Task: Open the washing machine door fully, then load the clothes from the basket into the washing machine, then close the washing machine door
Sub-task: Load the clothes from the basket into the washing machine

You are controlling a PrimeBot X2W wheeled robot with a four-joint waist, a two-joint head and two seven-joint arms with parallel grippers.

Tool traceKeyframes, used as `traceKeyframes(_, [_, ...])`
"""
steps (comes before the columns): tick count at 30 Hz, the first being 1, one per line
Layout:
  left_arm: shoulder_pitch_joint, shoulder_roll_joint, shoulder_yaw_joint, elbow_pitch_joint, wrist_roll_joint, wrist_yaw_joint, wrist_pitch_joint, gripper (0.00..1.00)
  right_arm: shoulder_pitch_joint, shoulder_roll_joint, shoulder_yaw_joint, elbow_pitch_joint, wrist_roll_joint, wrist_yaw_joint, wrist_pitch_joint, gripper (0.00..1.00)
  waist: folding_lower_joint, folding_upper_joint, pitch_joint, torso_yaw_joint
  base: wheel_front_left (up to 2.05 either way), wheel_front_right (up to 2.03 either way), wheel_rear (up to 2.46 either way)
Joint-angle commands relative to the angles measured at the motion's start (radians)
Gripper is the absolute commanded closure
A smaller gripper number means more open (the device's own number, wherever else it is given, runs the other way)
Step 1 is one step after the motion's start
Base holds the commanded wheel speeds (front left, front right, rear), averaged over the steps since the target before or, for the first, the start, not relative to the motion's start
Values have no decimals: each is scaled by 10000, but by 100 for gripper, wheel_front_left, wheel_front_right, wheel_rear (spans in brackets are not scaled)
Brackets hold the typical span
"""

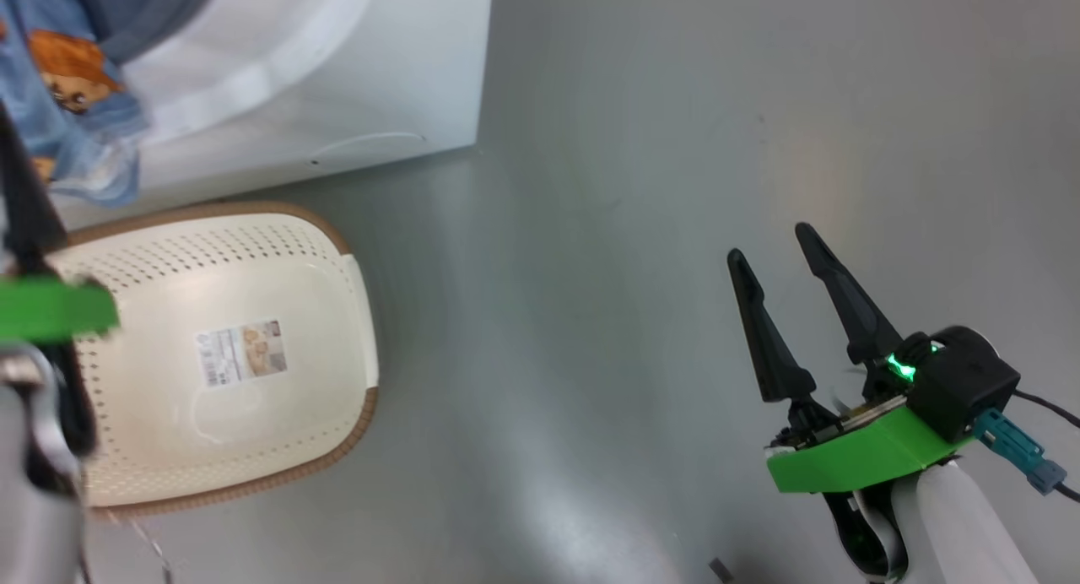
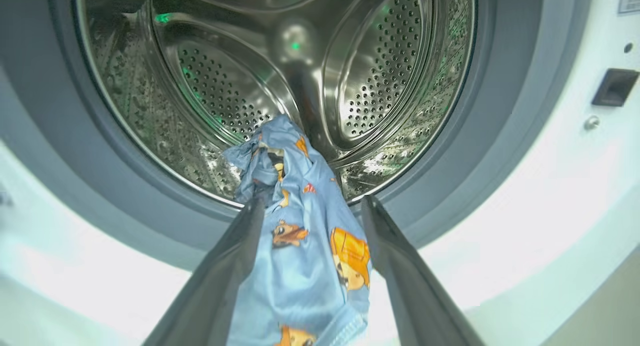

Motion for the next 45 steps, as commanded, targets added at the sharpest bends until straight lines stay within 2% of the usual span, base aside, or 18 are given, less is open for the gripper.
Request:
traceKeyframes(1, [565, 374, 280, -644, 34, 206, -13, 0, 334, -21, 133, -198, -94, 63, -120, 0, 0, 0, -344, 273, 0, 0, 0])
traceKeyframes(7, [2644, -61, -168, -2247, 249, 797, 198, 0, 597, -98, 43, -111, -275, 63, -120, 0, 0, 0, -896, 579, 0, 0, 0])
traceKeyframes(13, [3861, -476, -723, -2828, 282, 958, 251, 0, 856, -224, 65, 82, -369, 63, -109, 0, 0, 0, -1569, 935, 0, 0, 0])
traceKeyframes(21, [4766, -871, -1485, -2722, 340, 921, 253, 0, 1389, -283, 18, 158, -480, 63, 150, 0, 0, 0, -2522, 1427, 0, 0, 0])
traceKeyframes(30, [5210, -1036, -1907, -2233, 235, 746, 223, 0, 1899, -173, -75, -101, -609, 63, 494, 0, 0, 0, -3264, 1656, 0, 0, 0])
traceKeyframes(45, [5266, -1129, -1958, -1890, -41, 676, 205, 0, 2178, -51, -63, -366, -630, 63, 667, 0, 0, 0, -3487, 1604, 0, 0, 0])
